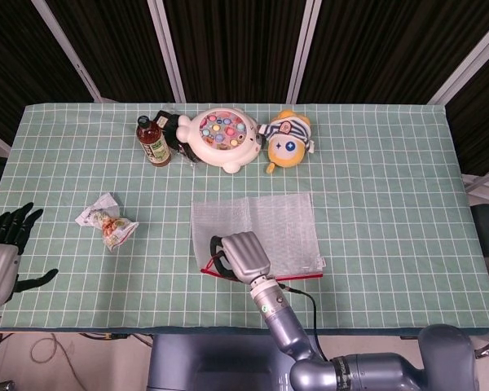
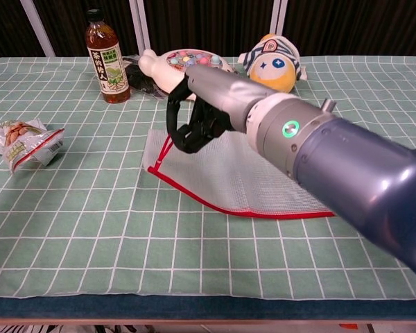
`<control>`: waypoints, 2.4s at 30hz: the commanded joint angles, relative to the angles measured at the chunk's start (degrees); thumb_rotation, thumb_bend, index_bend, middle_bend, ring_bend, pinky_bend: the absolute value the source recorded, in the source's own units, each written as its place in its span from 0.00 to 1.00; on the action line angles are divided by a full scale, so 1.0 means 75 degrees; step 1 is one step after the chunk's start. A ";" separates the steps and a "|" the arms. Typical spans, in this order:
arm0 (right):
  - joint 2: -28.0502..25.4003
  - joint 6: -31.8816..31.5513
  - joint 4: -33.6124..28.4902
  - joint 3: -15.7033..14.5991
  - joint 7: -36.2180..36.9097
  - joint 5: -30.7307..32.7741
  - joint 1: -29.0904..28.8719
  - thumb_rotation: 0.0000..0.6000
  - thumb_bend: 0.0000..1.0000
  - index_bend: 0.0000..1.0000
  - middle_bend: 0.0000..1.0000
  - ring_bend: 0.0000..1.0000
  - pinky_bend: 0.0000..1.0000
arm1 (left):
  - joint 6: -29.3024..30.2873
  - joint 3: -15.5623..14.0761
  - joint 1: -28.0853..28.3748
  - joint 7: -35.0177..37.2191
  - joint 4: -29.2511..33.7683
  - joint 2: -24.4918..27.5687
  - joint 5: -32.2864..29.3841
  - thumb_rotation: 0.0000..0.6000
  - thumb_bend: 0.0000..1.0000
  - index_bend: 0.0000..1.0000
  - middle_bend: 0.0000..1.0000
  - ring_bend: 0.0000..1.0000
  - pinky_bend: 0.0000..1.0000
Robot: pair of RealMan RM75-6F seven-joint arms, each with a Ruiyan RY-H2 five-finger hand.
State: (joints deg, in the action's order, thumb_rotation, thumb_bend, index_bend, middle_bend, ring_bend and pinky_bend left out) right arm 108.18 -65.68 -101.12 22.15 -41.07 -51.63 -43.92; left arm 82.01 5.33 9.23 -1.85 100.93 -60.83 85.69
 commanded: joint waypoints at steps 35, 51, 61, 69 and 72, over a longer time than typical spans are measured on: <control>-0.1136 -0.0560 -0.1003 0.0903 -0.0285 0.1446 -0.1583 1.00 0.60 0.62 1.00 1.00 0.98 | -0.5077 0.1492 0.4790 -0.0707 0.0282 -0.0225 -0.1539 1.00 0.17 0.43 0.03 0.00 0.00; -0.1241 -0.0821 -0.1048 0.0710 -0.0111 0.1562 -0.1802 1.00 0.60 0.62 1.00 1.00 0.98 | -0.5326 0.1048 0.5279 -0.0717 -0.0208 -0.0921 -0.1566 1.00 0.21 0.48 0.04 0.00 0.00; -0.1260 -0.0940 -0.1083 0.0576 -0.0029 0.1596 -0.1909 1.00 0.60 0.62 1.00 1.00 0.98 | -0.5232 0.0892 0.5407 -0.0714 -0.0404 -0.1274 -0.1667 1.00 0.25 0.50 0.04 0.00 0.00; -0.1285 -0.1044 -0.1123 0.0517 -0.0003 0.1617 -0.1982 1.00 0.60 0.63 1.00 1.00 0.98 | -0.5145 0.0811 0.5518 -0.0732 -0.0475 -0.1575 -0.1706 1.00 0.26 0.51 0.04 0.00 0.00; -0.1299 -0.1071 -0.1133 0.0496 0.0008 0.1635 -0.1999 1.00 0.60 0.63 1.00 1.00 0.98 | -0.5114 0.0787 0.5544 -0.0732 -0.0494 -0.1671 -0.1753 1.00 0.30 0.52 0.04 0.00 0.00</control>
State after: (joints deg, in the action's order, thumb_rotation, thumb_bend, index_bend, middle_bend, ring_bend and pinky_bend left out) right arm 98.45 -73.70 -109.60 25.89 -41.02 -39.38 -58.91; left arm 43.58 11.30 50.75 -7.34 97.27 -73.26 72.64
